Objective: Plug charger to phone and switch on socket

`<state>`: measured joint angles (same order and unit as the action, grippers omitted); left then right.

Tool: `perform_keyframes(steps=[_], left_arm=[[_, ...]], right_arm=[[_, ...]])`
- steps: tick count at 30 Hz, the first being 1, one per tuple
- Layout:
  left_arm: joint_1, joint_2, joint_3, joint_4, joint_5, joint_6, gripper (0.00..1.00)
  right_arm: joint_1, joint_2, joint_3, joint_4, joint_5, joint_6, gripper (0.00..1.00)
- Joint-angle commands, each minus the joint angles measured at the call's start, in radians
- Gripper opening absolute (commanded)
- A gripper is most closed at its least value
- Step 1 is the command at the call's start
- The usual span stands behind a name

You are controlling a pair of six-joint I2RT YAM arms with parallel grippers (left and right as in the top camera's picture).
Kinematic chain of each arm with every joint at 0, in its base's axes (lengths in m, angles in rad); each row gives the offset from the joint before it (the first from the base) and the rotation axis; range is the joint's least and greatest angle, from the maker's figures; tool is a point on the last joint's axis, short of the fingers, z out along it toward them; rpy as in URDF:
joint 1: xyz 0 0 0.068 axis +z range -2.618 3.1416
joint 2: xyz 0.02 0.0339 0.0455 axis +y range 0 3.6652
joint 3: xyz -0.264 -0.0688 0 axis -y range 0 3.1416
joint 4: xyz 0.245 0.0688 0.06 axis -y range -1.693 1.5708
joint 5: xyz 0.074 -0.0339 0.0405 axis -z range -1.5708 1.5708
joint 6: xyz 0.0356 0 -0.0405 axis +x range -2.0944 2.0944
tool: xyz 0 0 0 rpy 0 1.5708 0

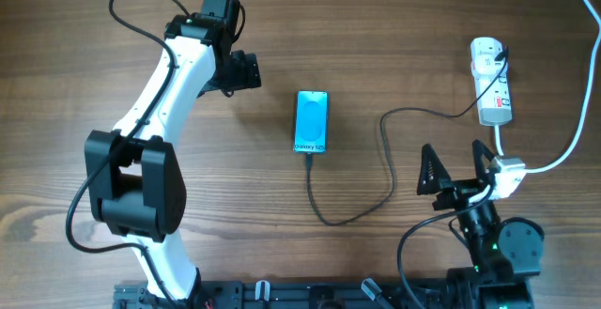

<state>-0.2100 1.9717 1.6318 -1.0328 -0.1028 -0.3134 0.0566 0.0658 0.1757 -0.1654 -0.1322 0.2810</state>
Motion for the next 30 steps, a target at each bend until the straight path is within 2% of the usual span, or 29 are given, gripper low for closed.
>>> perform_keyframes(steps=[1, 11, 25, 30], left_arm=[[0.005, -0.005, 0.005, 0.000, 0.005, -0.010, 1.00], [0.005, -0.005, 0.005, 0.000, 0.005, -0.010, 1.00], [0.005, -0.005, 0.005, 0.000, 0.005, -0.010, 1.00], [0.005, -0.005, 0.005, 0.000, 0.005, -0.010, 1.00]], right_arm=[[0.005, -0.034, -0.054, 0.039, 0.022, -0.019, 1.00], [0.002, -0.063, -0.172, 0.221, 0.063, -0.023, 1.00], [0.001, -0.063, -0.171, 0.164, 0.071, -0.327, 1.00], [0.001, -0.063, -0.171, 0.163, 0.077, -0.322, 1.00]])
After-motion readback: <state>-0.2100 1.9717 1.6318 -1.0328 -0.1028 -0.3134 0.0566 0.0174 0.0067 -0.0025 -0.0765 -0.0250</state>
